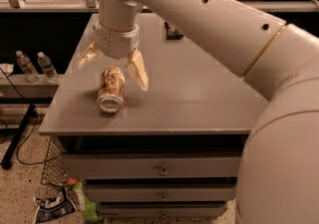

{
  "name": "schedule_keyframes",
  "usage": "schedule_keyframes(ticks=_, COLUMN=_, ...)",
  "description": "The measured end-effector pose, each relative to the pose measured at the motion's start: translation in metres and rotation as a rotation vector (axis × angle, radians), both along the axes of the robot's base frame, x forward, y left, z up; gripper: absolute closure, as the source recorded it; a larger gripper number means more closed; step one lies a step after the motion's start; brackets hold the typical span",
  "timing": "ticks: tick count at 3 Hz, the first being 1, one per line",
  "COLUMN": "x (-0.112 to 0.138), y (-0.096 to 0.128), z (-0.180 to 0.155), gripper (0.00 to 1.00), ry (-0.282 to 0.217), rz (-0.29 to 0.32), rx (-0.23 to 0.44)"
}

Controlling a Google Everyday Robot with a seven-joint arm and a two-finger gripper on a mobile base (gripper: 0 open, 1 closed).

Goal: Pick orange can

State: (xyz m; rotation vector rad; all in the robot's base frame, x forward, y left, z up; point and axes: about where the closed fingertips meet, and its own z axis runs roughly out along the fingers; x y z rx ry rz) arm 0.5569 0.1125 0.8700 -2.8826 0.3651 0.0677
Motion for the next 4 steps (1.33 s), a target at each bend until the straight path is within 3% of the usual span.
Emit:
schedule_keyframes(ticks=1, x=0.002, y=0.007, z=-0.011, gripper=0.00, ry=0.025, rz=0.034, rx=-0.010)
schedule_keyframes(ticks=2, x=0.003, y=0.014, z=-0.019, gripper=0.16, ry=0.044, rz=0.061, rx=-0.013)
schedule_keyframes(ticks=4, x=0.006, y=0.020, z=-0.027, gripper=0.63, ry=0.064, rz=0.079, rx=-0.020)
